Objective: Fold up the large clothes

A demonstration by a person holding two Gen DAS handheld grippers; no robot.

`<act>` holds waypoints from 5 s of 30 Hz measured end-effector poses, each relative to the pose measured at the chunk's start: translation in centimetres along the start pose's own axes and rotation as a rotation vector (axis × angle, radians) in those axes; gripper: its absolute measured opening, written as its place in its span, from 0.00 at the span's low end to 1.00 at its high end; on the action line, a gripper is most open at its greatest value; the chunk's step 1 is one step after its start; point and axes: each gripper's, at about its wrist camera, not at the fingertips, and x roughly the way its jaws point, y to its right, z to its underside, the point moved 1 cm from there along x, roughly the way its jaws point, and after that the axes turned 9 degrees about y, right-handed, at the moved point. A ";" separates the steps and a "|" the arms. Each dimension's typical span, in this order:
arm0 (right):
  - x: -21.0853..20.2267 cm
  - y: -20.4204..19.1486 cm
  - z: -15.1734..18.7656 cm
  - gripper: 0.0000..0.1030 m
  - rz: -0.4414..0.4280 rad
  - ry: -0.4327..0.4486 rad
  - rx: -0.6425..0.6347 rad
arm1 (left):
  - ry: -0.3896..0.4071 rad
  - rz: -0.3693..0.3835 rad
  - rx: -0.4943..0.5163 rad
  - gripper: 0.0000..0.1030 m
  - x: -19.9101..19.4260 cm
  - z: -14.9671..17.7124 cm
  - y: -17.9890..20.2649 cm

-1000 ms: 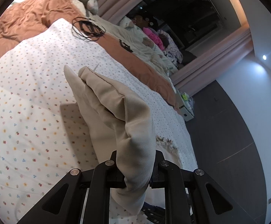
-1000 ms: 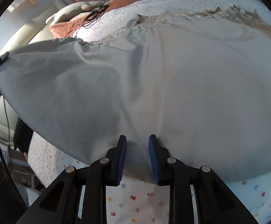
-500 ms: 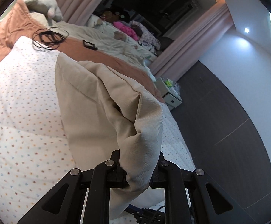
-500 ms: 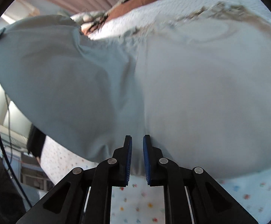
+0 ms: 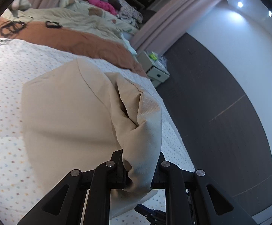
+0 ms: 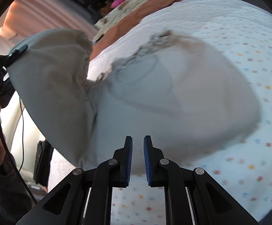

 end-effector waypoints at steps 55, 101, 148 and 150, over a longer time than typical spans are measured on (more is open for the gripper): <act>-2.8 7.1 -5.2 0.10 0.058 0.170 0.111 | -0.183 -0.328 -0.084 0.68 -1.1 12.9 -14.6; -2.2 10.2 -2.1 0.19 0.012 0.018 0.159 | -0.246 -0.255 -0.046 0.16 -1.5 16.6 -13.0; 6.3 10.9 -10.3 0.67 0.006 -0.185 -0.027 | -0.229 -0.357 -0.045 0.42 4.0 10.9 -17.2; 7.1 10.9 -10.9 0.67 -0.003 -0.189 -0.024 | -0.228 -0.356 -0.054 0.45 4.8 10.2 -17.8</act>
